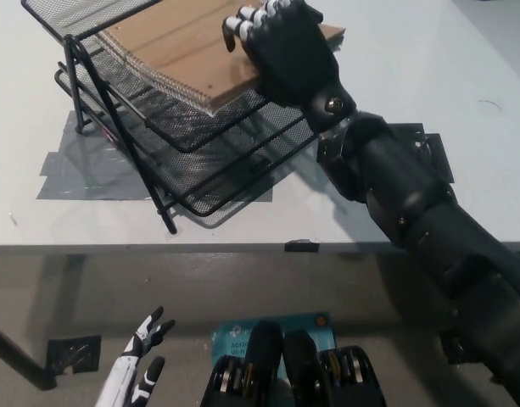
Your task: A person hands a notebook to the robot and the robot grabs it with its right hand and places it in the file tray kept in the centre of the desk infront of it.
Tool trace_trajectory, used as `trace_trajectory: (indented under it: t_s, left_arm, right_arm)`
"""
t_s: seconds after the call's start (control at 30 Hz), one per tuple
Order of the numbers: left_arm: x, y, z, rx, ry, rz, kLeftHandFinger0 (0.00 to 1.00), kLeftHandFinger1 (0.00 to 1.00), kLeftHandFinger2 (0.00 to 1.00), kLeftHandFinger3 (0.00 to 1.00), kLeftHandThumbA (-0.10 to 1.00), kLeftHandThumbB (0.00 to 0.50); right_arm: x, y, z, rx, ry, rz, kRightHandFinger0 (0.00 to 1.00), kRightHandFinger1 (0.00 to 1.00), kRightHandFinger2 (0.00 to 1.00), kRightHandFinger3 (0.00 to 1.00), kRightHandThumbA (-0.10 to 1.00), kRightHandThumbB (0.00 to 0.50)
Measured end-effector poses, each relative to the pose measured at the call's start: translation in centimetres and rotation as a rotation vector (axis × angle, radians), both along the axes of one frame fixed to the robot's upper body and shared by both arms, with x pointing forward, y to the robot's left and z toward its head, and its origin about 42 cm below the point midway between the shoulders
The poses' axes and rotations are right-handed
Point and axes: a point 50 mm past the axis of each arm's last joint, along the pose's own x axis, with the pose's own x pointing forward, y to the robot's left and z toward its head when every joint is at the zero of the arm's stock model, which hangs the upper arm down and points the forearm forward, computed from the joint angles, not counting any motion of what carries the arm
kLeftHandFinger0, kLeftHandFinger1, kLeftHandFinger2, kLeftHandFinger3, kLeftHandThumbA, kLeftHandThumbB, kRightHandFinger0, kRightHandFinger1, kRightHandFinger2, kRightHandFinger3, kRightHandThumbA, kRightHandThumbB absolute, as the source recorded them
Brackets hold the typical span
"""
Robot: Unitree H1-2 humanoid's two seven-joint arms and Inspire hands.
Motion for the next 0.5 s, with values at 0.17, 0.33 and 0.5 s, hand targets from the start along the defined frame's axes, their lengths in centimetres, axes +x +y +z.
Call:
trace_trajectory:
  t_s: [0.17, 0.33, 0.5]
  left_arm:
    - [0.01, -0.01, 0.00, 0.000, 0.000, 0.000, 0.93, 0.91, 0.87, 0.97, 1.00, 0.332]
    - [0.02, -0.04, 0.01, -0.001, 0.000, -0.002, 0.92, 0.89, 0.86, 0.93, 1.00, 0.341]
    - [0.04, -0.05, 0.02, -0.001, -0.001, -0.002, 0.90, 0.87, 0.84, 0.89, 1.00, 0.334]
  right_arm:
    - [-0.07, 0.03, -0.61, -0.037, -0.016, 0.006, 0.00, 0.00, 0.33, 0.45, 0.84, 0.000]
    - [-0.04, 0.14, -0.48, -0.052, -0.036, 0.010, 0.00, 0.00, 0.33, 0.49, 0.77, 0.000]
    - [0.04, 0.41, 0.16, -0.046, -0.044, 0.014, 0.00, 0.00, 0.30, 0.48, 0.79, 0.000]
